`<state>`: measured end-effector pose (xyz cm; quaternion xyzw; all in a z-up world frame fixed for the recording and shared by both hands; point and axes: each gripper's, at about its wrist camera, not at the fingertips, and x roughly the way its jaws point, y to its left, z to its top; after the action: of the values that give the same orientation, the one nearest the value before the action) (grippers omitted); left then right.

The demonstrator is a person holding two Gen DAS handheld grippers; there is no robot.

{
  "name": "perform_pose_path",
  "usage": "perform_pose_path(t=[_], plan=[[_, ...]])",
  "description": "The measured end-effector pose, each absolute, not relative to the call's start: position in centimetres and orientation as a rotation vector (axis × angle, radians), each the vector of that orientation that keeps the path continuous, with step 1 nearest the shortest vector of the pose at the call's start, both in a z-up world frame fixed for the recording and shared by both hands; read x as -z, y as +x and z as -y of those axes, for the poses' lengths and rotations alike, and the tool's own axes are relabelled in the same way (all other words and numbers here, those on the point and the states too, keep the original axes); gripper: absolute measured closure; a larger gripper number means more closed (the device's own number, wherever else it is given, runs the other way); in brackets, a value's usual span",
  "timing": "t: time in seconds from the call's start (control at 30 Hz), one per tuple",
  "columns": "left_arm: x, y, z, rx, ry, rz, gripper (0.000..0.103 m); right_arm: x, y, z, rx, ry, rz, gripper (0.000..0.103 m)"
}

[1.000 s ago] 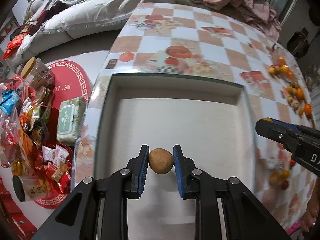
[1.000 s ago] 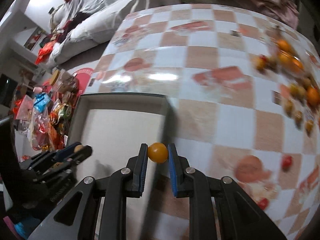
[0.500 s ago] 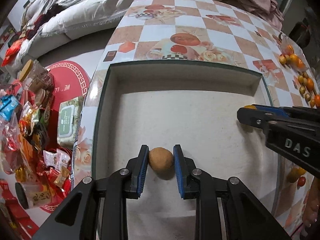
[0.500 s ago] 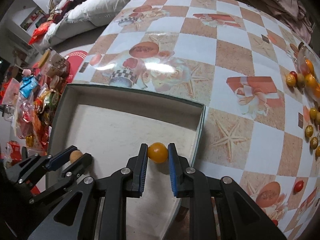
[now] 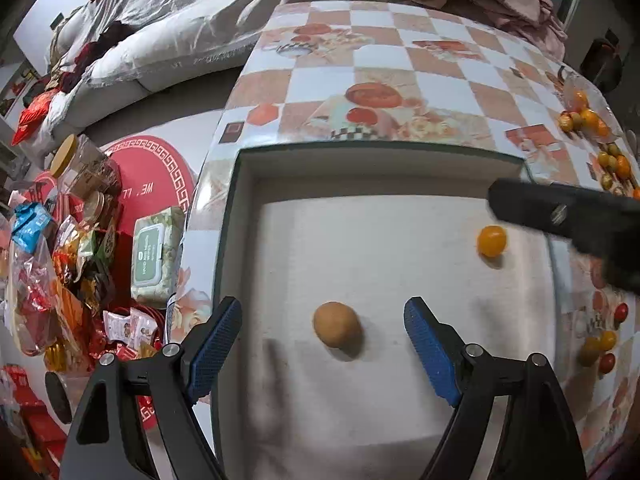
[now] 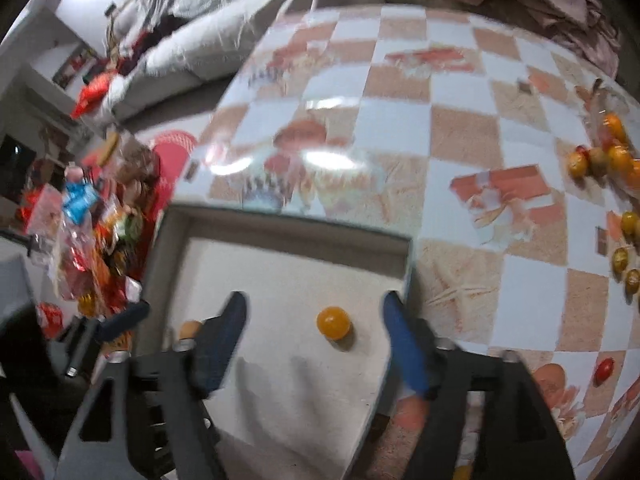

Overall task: Organize fruits
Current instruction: 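Carry both fruits to the white tray and open both tools to release, then return both tools to the table and grasp a brown tomato with the right tool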

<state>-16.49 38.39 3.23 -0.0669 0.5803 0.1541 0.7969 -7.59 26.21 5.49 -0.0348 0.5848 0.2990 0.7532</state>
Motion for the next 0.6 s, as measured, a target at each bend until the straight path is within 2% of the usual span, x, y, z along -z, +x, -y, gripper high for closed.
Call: perform_pose_path(t=[0.27,0.6], plan=[[-5.9,-15.2,-34.8,-0.257,-0.095,-1.204,0.019,-7.0,-6.7,-20.5,-0.534,-0.02,-1.265,0.025],[-7.9,-11.5,-27.4,-0.124,-0.049,-1.173,0.019,-6.5,-5.5,-8.2,-0.308,0.052,-1.279,0.025]])
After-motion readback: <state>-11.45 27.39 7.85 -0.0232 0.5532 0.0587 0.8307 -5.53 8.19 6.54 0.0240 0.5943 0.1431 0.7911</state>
